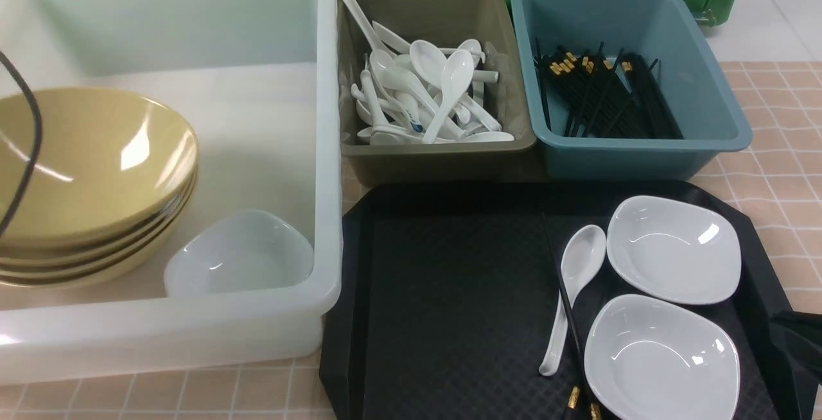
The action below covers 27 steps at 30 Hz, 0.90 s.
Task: On brown table put chopsticks spoon bowls plates into blue grey white boxes.
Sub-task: 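Place the tan bowl onto the bowl stack in the left bin with the left gripper, then reach for and grasp the small white dish on the black tray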
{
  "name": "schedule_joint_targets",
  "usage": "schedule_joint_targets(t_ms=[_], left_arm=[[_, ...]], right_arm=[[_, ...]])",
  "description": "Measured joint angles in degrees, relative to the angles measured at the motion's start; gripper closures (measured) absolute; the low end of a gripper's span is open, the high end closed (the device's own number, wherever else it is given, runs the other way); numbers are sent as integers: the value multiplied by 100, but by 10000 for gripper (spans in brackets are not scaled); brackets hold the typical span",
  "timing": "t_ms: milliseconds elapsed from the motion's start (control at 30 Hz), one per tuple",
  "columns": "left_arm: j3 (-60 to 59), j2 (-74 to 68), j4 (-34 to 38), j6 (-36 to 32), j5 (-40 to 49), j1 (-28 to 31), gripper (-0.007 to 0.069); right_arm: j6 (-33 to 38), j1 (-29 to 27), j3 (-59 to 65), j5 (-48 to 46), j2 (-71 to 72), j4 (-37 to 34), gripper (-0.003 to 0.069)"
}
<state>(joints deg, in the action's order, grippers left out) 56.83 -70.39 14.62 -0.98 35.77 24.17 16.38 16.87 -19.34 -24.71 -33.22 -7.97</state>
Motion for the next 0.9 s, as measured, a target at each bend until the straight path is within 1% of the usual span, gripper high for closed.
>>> schedule_joint_targets(t_ms=[100, 200, 267, 300, 333, 400, 433, 467, 500, 533, 600, 667, 733, 767, 833, 900], left_arm=[[4, 649, 50, -148, -17, 0, 40], [4, 843, 102, -248, -52, 0, 42], [4, 1065, 374, -330, -26, -35, 60], [4, 1065, 401, -345, -15, -35, 63], [4, 1107, 620, -503, 52, -142, 90], [-11, 1119, 960, -910, 109, -449, 148], [-33, 1119, 1043, -1032, 109, -529, 162], [-99, 1129, 1350, -1578, 91, -823, 217], [-157, 1135, 1509, -1936, 85, -1035, 262], [-215, 1141, 1647, -2270, 91, -1236, 309], [-314, 1170, 1824, -2772, 148, -1554, 398], [-428, 1261, 1900, -3113, 249, -1834, 486], [-619, 1450, 1934, -3289, 248, -2016, 572], [-742, 1553, 1941, -3329, 217, -2053, 598], [-1040, 1885, 1950, -3368, 4, -2070, 622], [-1338, 2250, 1945, -3368, -358, -2070, 622]], right_arm=[[0, 0, 14, 16, -20, 10, 596], [-23, 0, 96, 127, -74, 10, 584], [-453, 0, 180, 117, -206, 10, 545], [-502, 0, 183, 104, -238, 10, 540], [-856, 0, 187, 72, -369, 10, 505], [-1123, 0, 161, -28, -694, 10, 443], [-1189, 0, 133, -86, -773, 10, 419], [-1301, 0, 25, -207, -1059, 10, 371], [-1430, 0, -83, -275, -1277, 10, 332], [-1638, 0, -209, -352, -1560, 10, 287], [-1808, 0, -469, -525, -2014, 22, 230], [-1952, 0, -621, -617, -2438, 95, 188], [-2034, 0, -751, -651, -2999, 212, 162], [-2073, 0, -789, -651, -3192, 271, 155], [-2203, 0, -850, -622, -3626, 313, 148], [-2395, 0, -856, -477, -3989, 313, 146]])
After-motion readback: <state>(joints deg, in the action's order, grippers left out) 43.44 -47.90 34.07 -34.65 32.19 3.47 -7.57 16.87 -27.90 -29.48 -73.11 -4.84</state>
